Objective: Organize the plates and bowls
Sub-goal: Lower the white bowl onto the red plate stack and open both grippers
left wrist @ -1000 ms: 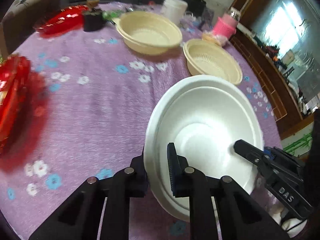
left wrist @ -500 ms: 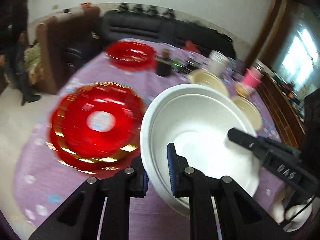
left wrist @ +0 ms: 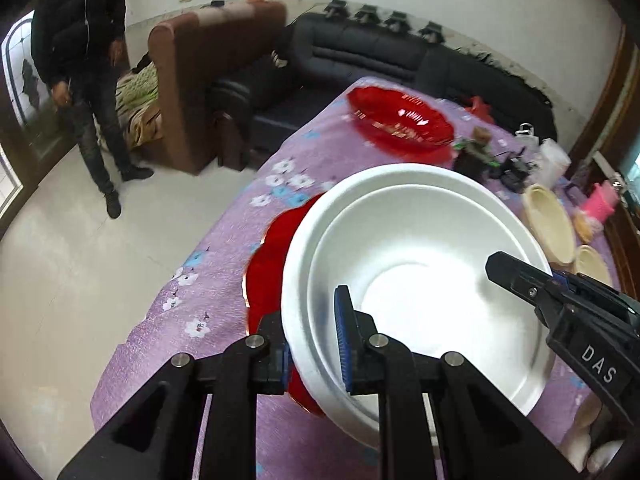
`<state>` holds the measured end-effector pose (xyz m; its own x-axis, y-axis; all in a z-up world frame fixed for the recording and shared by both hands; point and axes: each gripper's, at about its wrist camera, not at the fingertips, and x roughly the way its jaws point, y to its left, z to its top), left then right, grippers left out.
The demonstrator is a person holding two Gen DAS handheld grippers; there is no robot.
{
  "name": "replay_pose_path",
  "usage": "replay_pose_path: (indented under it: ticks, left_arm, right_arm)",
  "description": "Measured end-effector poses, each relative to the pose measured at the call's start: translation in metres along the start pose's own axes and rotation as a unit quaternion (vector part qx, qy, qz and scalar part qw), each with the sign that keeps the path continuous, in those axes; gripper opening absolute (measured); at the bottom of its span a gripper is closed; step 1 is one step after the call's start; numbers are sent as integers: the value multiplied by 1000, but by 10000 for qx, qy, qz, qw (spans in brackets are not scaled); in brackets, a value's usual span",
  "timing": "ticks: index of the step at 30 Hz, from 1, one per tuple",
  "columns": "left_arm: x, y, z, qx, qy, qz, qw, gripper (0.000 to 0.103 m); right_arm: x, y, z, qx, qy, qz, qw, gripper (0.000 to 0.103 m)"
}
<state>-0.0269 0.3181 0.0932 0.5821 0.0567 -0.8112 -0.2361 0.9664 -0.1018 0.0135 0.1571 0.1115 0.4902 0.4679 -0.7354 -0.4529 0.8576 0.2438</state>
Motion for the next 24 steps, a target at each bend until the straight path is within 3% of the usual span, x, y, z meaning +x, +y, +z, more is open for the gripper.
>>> replay_pose_path:
  ticks: [3,6,8,11,15,19,24]
  left_arm:
    - [13,4,1,-5,72,29,10000,16]
    - [16,6,0,-13,79,123,9999,22]
    - [17,9,-2,-86,107,92,9999,41]
    - [15,12,-5,-175,84,64,9998,51]
    - [6,17,-8,-229,4,37,9997,53]
    - [-11,20,-13,-278,-222,110,9993,59]
    - [-44,19,-25,-376,-640,189,9971,63]
  right_arm:
    - [17,2,-1,-89,101,-116,9998,15]
    - [29,-1,-4,-151,144,-256,9995,16]
    - [31,-4,-6,-160,115,-333,9993,16]
    - [33,-8,-8,-193,-1,-463,9987,17]
    - [32,-15,-7,-56,-157,-442,9989,40]
    - [21,-15,-6,69,-472,-304,9984,55]
    - [-4,-17,-8,175,-858,-199,9960,61]
